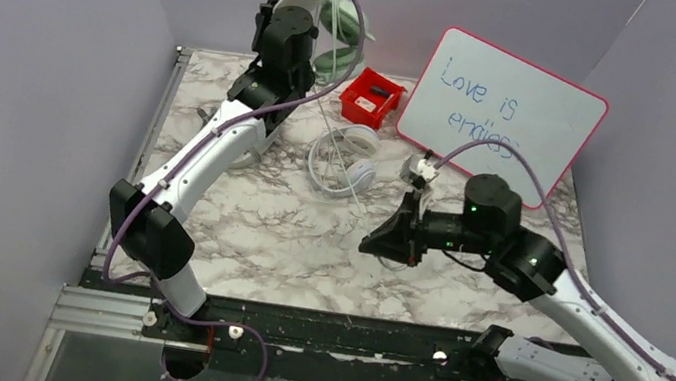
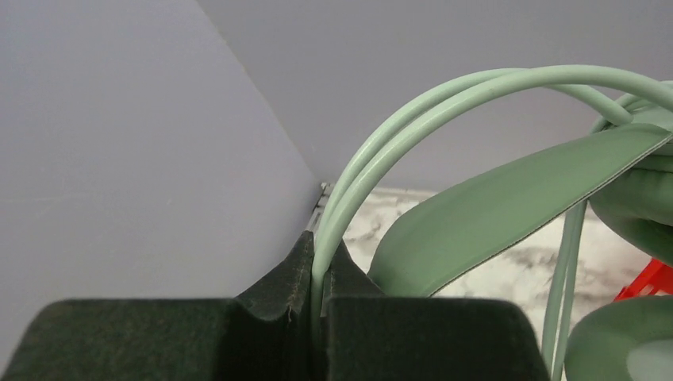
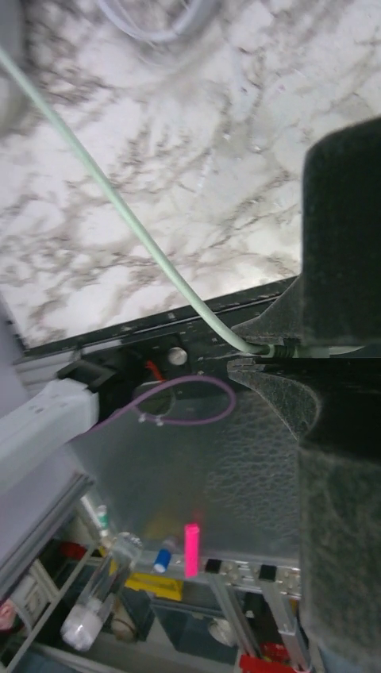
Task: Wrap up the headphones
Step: Wrap the headphones cable around the headphones.
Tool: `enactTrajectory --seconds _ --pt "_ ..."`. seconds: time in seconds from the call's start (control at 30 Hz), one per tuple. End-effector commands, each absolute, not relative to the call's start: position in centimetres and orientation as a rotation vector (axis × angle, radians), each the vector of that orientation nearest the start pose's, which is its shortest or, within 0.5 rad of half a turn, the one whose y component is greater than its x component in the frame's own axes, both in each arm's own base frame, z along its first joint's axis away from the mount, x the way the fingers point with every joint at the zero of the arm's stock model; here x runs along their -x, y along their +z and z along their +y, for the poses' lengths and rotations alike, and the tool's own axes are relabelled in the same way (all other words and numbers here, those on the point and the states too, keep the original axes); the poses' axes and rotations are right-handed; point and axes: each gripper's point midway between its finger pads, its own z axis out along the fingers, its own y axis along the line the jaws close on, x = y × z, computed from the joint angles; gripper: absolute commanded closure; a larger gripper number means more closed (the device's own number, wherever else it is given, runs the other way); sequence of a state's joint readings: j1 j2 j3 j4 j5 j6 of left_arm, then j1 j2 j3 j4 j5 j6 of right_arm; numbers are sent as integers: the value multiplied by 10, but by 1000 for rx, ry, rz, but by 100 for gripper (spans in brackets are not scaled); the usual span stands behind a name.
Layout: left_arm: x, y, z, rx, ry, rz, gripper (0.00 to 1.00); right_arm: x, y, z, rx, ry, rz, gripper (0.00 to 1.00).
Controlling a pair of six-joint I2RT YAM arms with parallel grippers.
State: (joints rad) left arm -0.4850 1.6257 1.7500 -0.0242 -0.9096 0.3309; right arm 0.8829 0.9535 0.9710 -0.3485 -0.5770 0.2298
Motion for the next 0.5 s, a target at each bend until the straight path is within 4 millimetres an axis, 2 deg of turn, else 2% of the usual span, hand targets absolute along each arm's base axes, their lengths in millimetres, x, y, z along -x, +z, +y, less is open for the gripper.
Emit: enactTrajectory --seconds 0.0,0.1,0.3,0.47 --pt "-463 428 -85 64 517 1555 100 -92 346 276 1135 1231 1678 99" --pt "-453 402 -102 -47 492 1607 100 -102 383 264 1110 1112 1636 99" --pt "-416 364 -114 -149 382 1695 100 -133 447 235 1015 831 1523 99" --pt "-387 336 -138 -290 261 1760 100 -153 492 228 962 704 1401 99"
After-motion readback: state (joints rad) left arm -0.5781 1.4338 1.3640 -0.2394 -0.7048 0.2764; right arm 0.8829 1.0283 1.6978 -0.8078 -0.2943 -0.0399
